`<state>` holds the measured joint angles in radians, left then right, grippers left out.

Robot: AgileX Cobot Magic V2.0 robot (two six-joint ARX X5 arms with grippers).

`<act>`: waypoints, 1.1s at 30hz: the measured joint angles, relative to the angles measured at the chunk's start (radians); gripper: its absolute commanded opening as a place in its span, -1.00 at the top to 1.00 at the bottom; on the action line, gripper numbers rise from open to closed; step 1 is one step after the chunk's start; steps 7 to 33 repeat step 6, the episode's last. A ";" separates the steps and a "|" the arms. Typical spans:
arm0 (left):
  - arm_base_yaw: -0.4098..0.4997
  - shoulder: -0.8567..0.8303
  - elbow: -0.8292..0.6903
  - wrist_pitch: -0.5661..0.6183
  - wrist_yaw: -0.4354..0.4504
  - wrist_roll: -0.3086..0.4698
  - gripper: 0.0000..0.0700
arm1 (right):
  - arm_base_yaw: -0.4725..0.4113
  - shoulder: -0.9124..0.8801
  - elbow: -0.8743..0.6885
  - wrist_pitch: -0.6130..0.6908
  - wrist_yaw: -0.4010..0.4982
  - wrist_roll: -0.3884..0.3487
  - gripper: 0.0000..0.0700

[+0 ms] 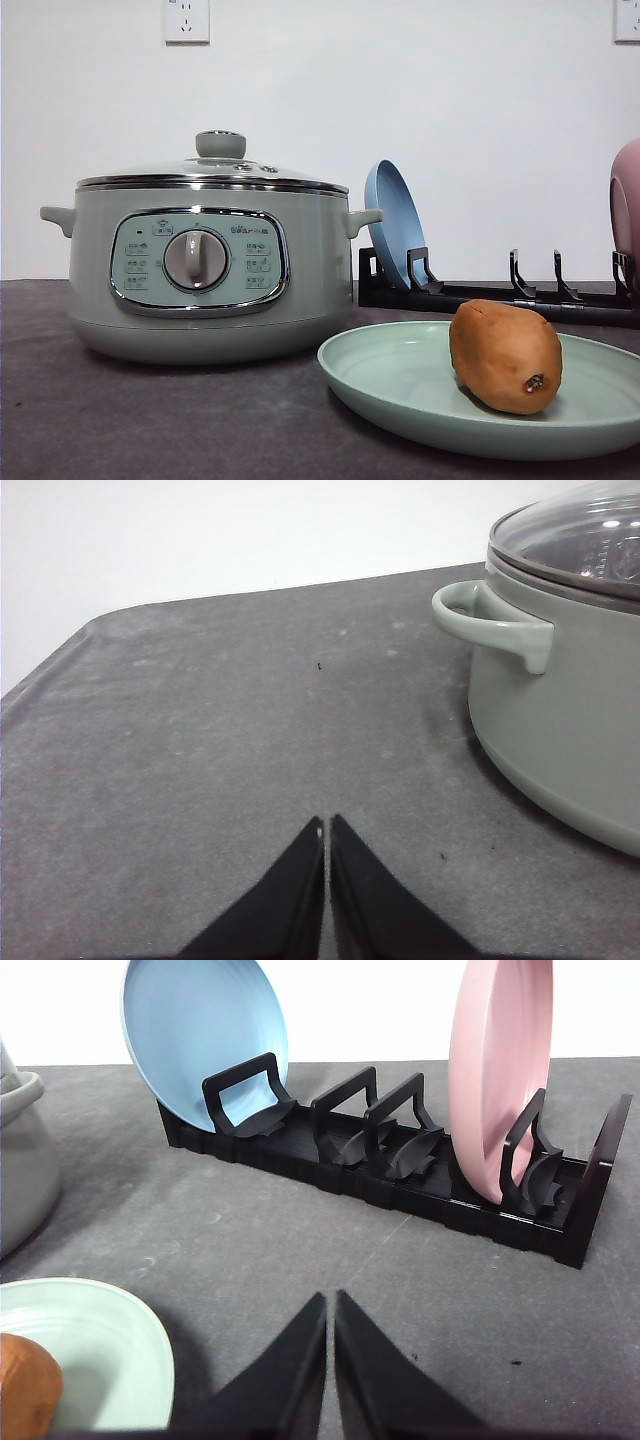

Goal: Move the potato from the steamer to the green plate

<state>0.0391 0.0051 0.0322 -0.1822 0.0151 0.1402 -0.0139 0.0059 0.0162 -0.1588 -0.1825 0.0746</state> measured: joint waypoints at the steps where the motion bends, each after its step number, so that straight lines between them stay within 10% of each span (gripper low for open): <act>1: 0.000 0.000 0.000 0.000 0.000 0.000 1.00 | 0.000 0.000 0.000 0.000 0.000 0.000 1.00; 33: 0.000 0.000 0.000 0.000 0.000 0.000 1.00 | 0.000 0.000 0.000 0.000 0.000 0.000 1.00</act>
